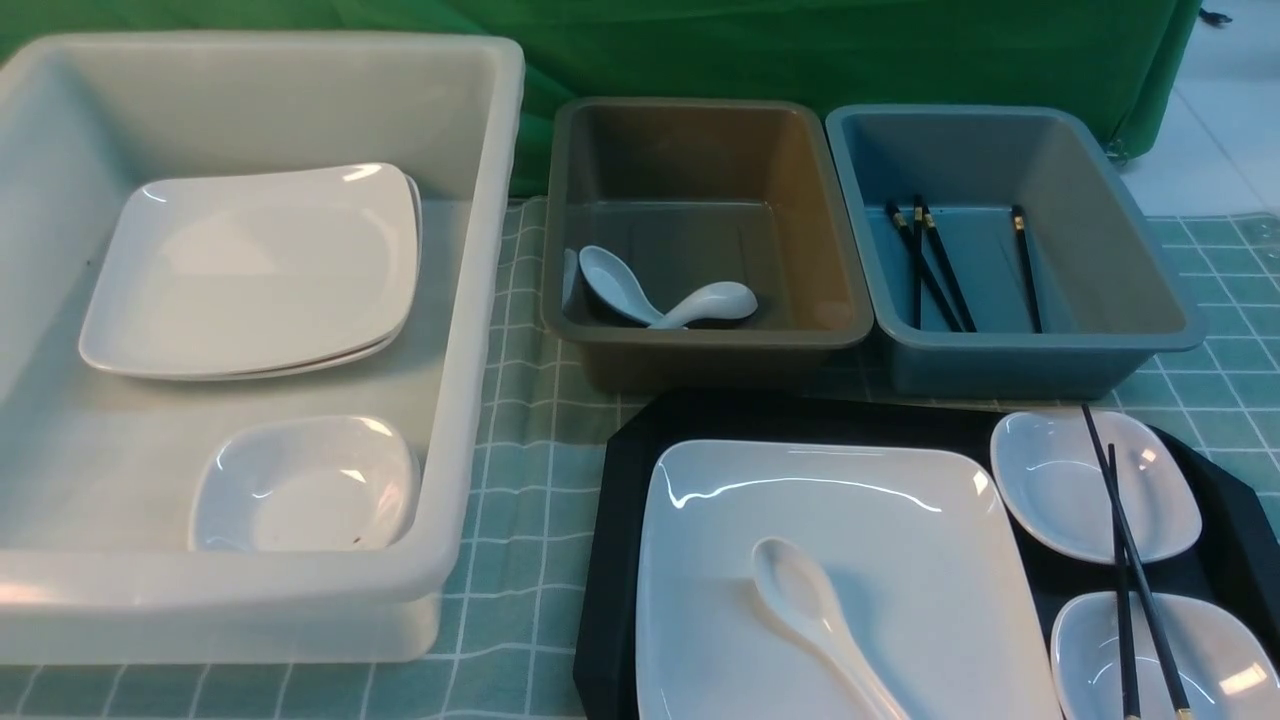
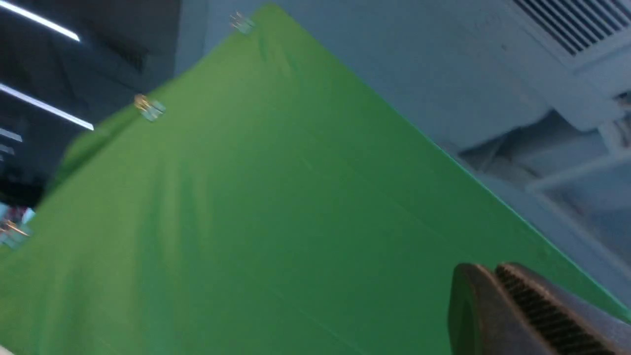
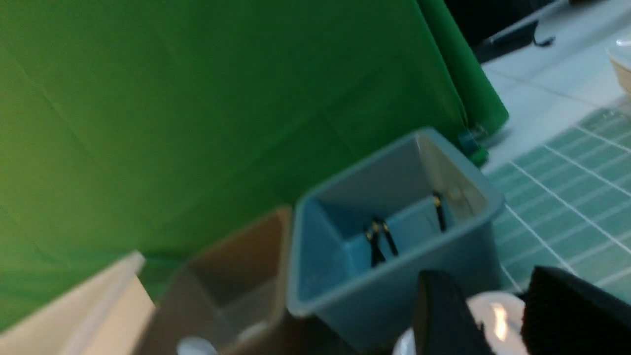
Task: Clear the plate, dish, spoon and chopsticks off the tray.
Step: Use the right arm to grab a pair of chopsticks from the plate
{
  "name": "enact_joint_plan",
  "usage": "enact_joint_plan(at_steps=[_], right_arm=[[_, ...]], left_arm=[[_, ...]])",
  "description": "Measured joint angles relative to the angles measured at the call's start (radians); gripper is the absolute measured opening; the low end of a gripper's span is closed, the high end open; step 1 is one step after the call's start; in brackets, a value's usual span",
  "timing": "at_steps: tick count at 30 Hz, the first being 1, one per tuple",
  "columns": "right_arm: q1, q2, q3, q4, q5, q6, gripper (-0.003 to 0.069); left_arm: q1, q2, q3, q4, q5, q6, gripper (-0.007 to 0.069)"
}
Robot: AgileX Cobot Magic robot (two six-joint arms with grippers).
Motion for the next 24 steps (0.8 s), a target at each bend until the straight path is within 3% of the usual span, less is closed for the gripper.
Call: enact_joint_plan(at_steps=[2,4,7,8,9,11,12,14,15,18,22,24], right_arm=[[0.0,0.0,0.0,0.003,-0.066,0.021,0.0283],[0.0,0.0,0.0,0.007,-0.108,0.022,0.0283],[0.0,0.0,0.0,0.009,-0.152,0.028,0.0259],[0.004,0.0,-0.02,0.01,-0.098,0.033,0.0218],[0.005,0.0,-0.026,0.01,-0.098,0.033,0.0211],[0.026,0.039,-0.14,0.007,0.131,-0.003,0.0089],[0.036,0.074,-0.202,0.005,0.226,-0.026,0.0062],[0.047,0.119,-0.267,0.004,0.313,-0.064,0.0038],[0.066,0.209,-0.387,0.001,0.452,-0.133,0.0022],[0.098,0.399,-0.571,-0.007,0.649,-0.235,0.0018],[0.124,0.723,-0.789,-0.008,0.944,-0.355,0.0016],[0.125,0.781,-0.83,-0.007,1.002,-0.376,0.0016]], left_arm=[[0.0,0.074,-0.136,0.036,0.156,-0.001,0.0017],[0.0,0.188,-0.291,0.058,0.412,0.028,0.0017],[0.0,0.354,-0.453,0.059,0.716,0.158,0.0017],[0.0,0.435,-0.512,0.035,0.854,0.235,0.0017],[0.0,0.458,-0.525,0.031,0.89,0.257,0.0017],[0.0,0.579,-0.569,-0.05,1.049,0.394,0.0017],[0.0,0.63,-0.576,-0.105,1.103,0.464,0.0017],[0.0,0.688,-0.578,-0.178,1.155,0.549,0.0017],[0.0,0.759,-0.578,-0.293,1.203,0.65,0.0017],[-0.001,0.858,-0.58,-0.417,1.233,0.76,0.0013],[-0.003,0.931,-0.595,-0.482,1.237,0.817,0.0002],[-0.009,0.943,-0.601,-0.483,1.237,0.818,0.0001]])
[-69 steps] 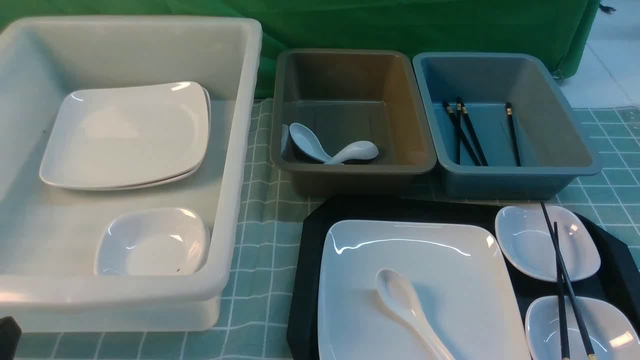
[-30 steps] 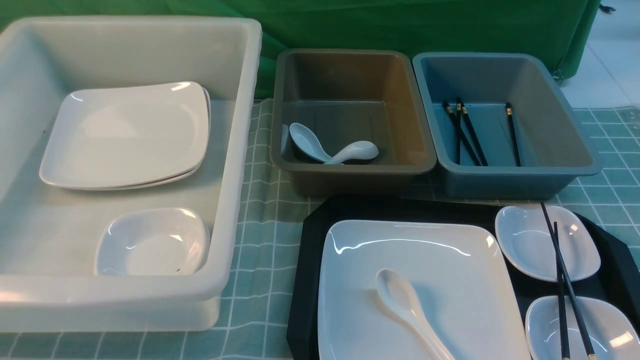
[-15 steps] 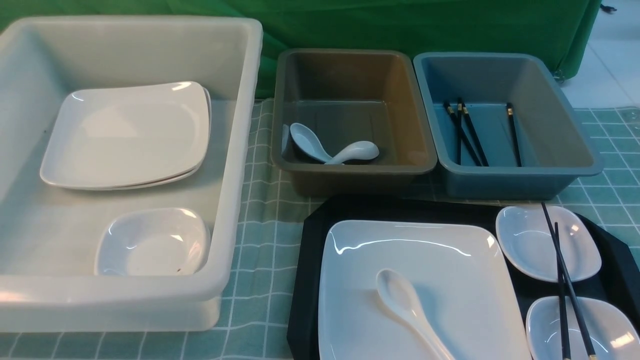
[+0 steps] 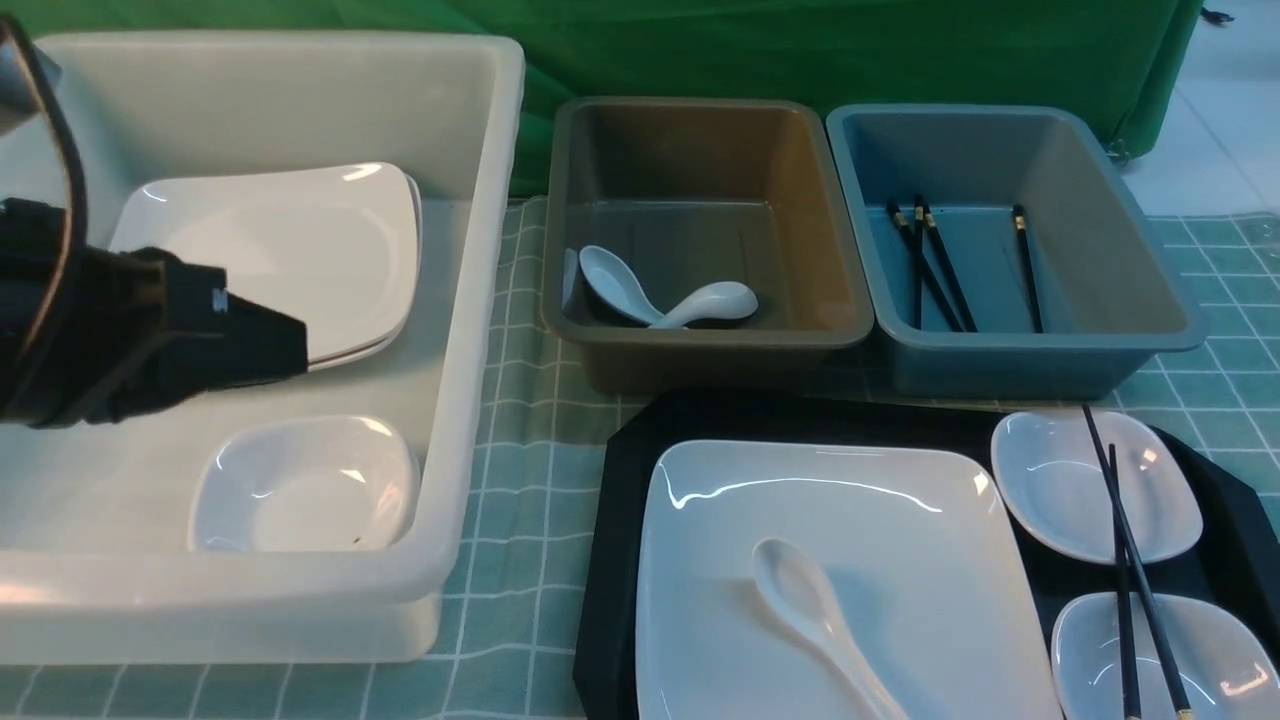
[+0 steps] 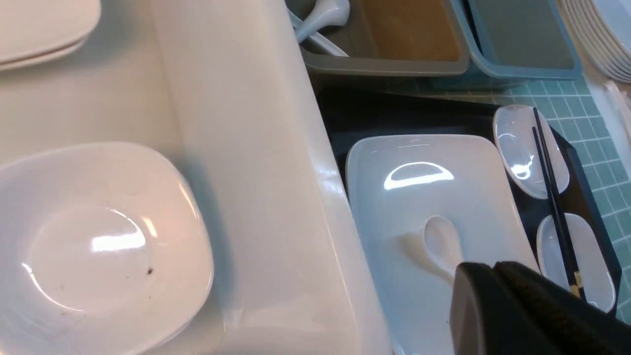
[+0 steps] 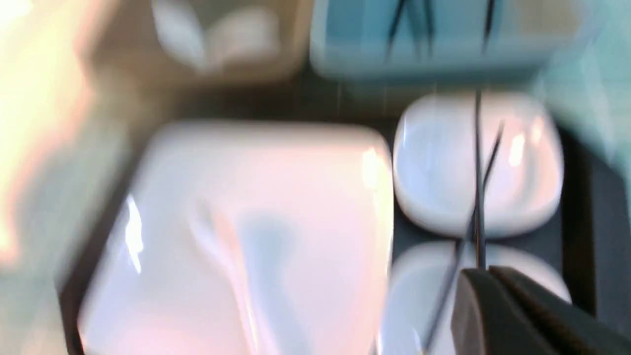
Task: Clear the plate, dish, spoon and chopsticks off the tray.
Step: Use the right arm to grab a pair of chopsticks from the plate
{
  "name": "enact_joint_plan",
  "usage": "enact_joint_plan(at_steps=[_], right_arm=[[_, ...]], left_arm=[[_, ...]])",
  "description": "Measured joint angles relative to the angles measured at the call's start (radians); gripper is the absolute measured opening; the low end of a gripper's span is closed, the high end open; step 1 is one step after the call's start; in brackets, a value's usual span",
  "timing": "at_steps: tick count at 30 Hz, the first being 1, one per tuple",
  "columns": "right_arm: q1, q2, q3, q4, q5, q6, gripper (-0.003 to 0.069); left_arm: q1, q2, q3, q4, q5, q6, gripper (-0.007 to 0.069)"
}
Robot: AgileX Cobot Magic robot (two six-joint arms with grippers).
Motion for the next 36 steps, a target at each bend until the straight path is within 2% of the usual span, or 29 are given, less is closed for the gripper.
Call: enact_joint_plan(at_steps=[1,5,9,12,13,16,19,22,36], right_arm=[[0.0,0.116,-0.053,0.0,0.071,-0.037,0.0016],[0.0,0.281,-0.126,0.002,0.184,-0.066,0.0016],[0.0,0.448,-0.139,0.002,0.227,-0.084,0.0021],[0.0,0.529,-0.139,-0.005,0.213,-0.07,0.007],[0.0,0.55,-0.139,-0.012,0.205,-0.061,0.0104],[0.0,0.619,-0.139,-0.079,0.15,-0.008,0.0319],[0.0,0.693,-0.14,-0.16,0.123,0.049,0.0538],[0.0,0.762,-0.14,-0.181,0.106,0.073,0.061],[0.002,0.921,-0.14,-0.165,0.011,0.11,0.059]], left_arm=[[-0.03,0.017,-0.015,0.014,0.001,-0.009,0.0],[-0.145,0.04,-0.044,0.119,0.011,-0.091,0.0001],[-0.396,0.062,-0.056,0.341,0.046,-0.291,0.0],[-0.503,0.071,-0.056,0.404,0.051,-0.371,0.0],[-0.53,0.074,-0.056,0.411,0.049,-0.381,0.0],[-0.604,0.084,-0.056,0.423,0.04,-0.416,0.0],[-0.623,0.091,-0.057,0.426,0.036,-0.416,0.0],[-0.627,0.091,-0.057,0.44,0.03,-0.416,0.0],[-0.627,0.091,-0.057,0.476,0.006,-0.434,0.0]])
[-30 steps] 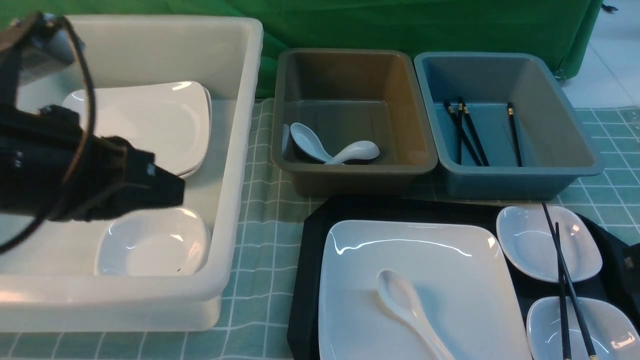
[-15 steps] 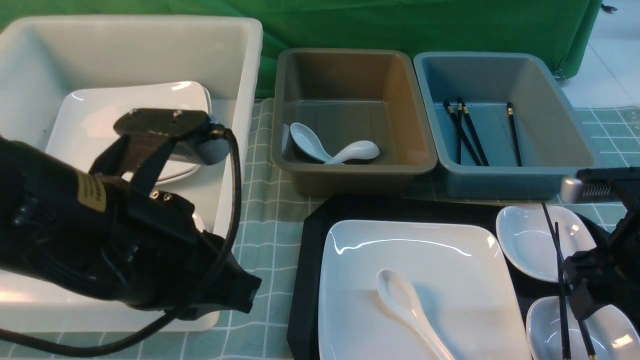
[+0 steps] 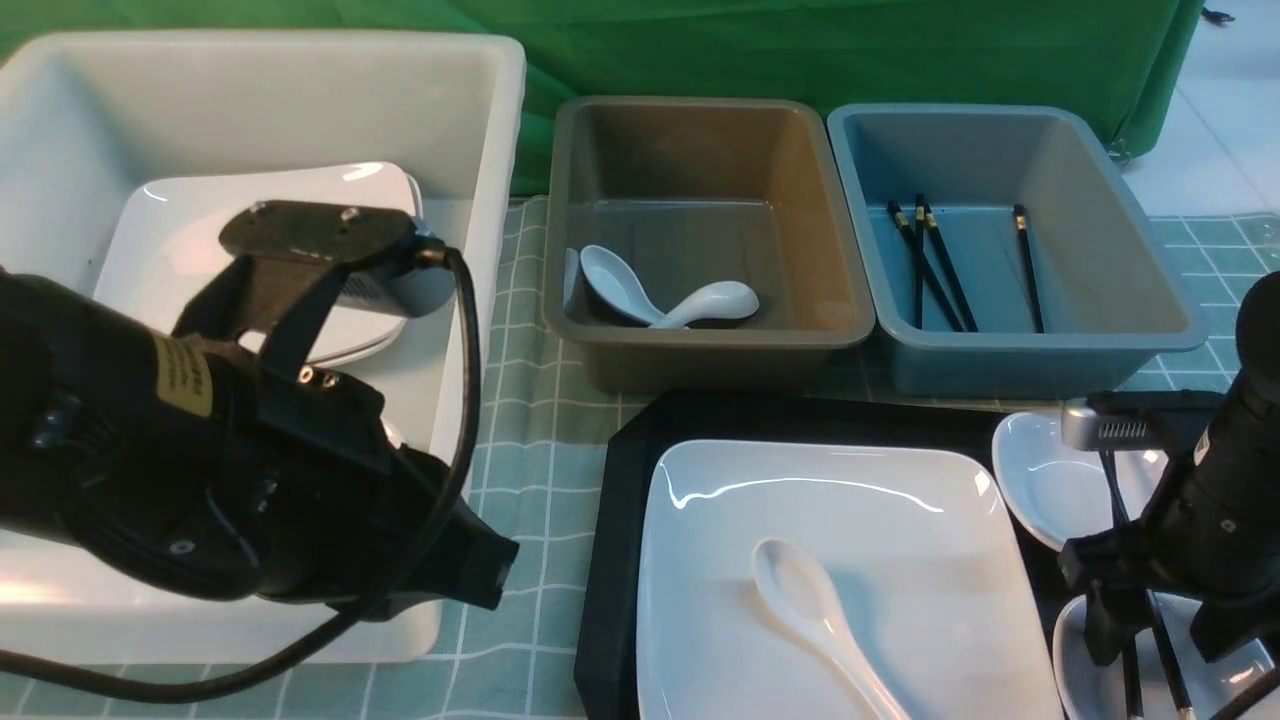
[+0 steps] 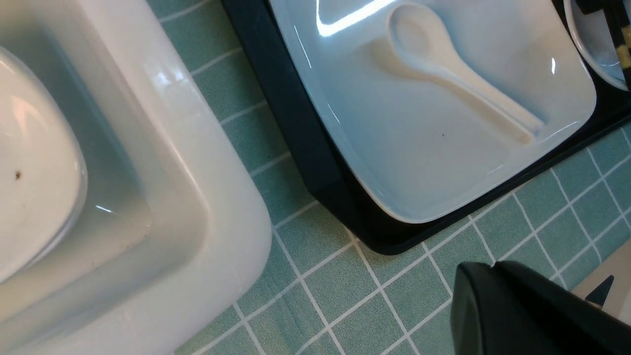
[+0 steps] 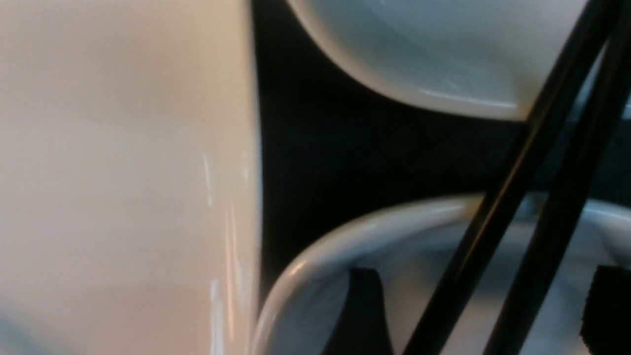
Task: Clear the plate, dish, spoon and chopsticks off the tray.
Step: Use the right arm to grab a pair of chopsticks from the plate
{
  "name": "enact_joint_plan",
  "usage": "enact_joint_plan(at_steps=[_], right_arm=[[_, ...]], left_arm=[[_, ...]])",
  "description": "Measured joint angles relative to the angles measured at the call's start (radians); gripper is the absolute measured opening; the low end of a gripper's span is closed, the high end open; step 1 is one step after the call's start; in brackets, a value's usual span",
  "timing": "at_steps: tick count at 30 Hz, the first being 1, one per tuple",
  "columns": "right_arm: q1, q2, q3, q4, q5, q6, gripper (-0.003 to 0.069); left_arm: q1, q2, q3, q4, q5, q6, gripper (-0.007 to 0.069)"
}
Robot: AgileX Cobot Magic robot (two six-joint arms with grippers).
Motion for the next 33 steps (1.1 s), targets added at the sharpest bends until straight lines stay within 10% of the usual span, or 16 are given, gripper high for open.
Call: enact_joint_plan(at_steps=[7,13,33], right_arm=[[0.0,0.034,0.0,-0.005,0.008,0.015,0.0465],[0.0,0.034,0.0,-0.005,0.018,0.017,0.0085],[0.0,-0.145,-0.065,0.071,0.148,-0.047,0.0074]], left_arm=[[0.0,0.0,0.0,0.001,-0.003,-0.007,0.0],[0.0,0.0,0.0,0.007,-0.009,-0.007,0.0],[0.0,0.0,0.0,0.007,-0.123,-0.008,0.0008]])
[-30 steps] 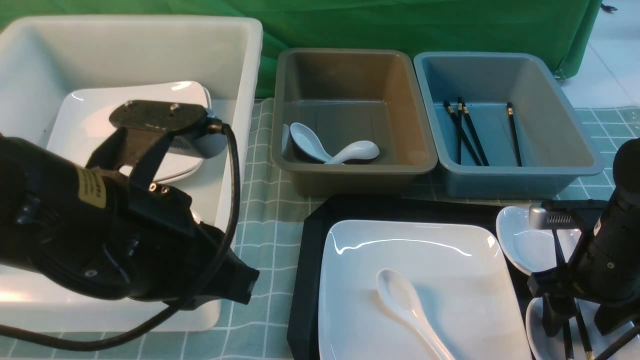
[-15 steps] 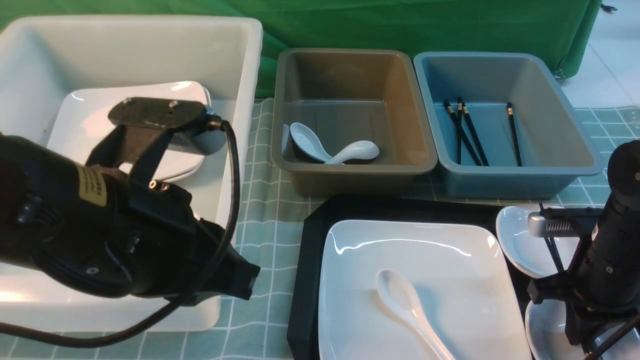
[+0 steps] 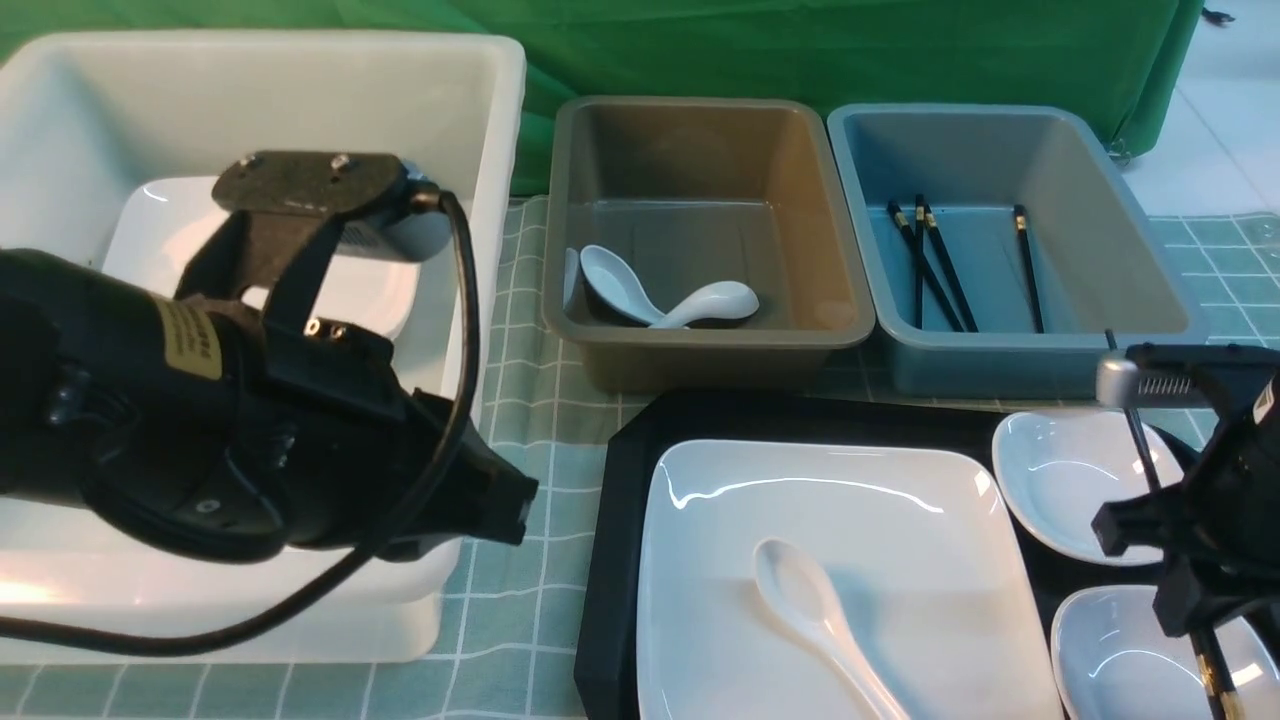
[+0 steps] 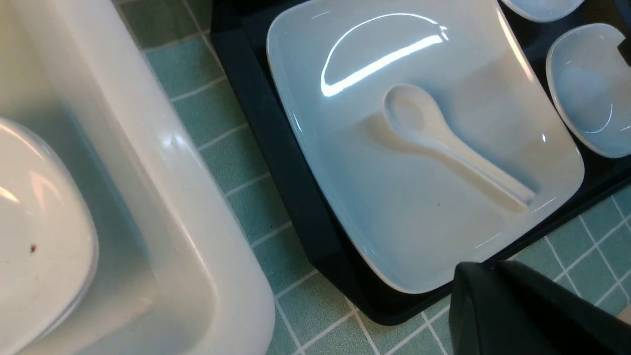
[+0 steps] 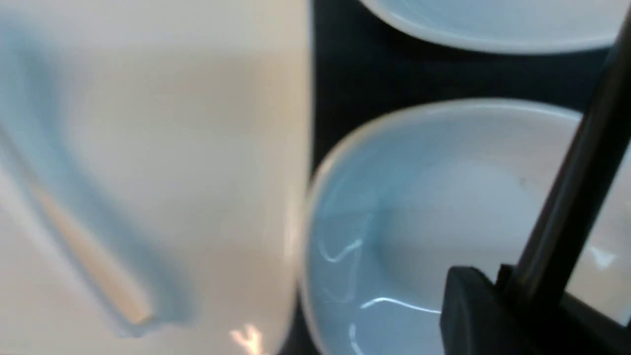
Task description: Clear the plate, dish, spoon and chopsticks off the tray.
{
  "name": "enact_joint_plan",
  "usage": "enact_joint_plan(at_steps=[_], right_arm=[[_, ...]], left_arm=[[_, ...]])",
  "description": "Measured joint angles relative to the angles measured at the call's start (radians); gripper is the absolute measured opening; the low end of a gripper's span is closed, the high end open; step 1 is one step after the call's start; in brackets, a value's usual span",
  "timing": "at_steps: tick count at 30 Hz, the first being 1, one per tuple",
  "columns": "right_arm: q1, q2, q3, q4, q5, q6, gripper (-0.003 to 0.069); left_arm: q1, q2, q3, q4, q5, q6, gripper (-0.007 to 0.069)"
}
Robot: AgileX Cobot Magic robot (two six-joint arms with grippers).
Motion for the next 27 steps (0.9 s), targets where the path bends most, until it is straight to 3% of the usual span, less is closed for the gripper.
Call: enact_joint_plan(at_steps=[8,17,27], right_arm=[[0.0,0.064,-0.153,0.089,0.16,-0.052,0.0074],[0.001,0.215,-0.184,0.261,0.166,-0.13,0.0074],[0.002,0.205,-0.184,0.393,0.166,-0.175,0.0074]], left_arm=[[0.0,0.0,0.0,-0.007,-0.007,0.0,0.0008],[0.0,0.0,0.0,-0.015,0.048,-0.002,0.0008],[0.0,0.0,0.0,-0.028,0.068,-0.002,0.0008]])
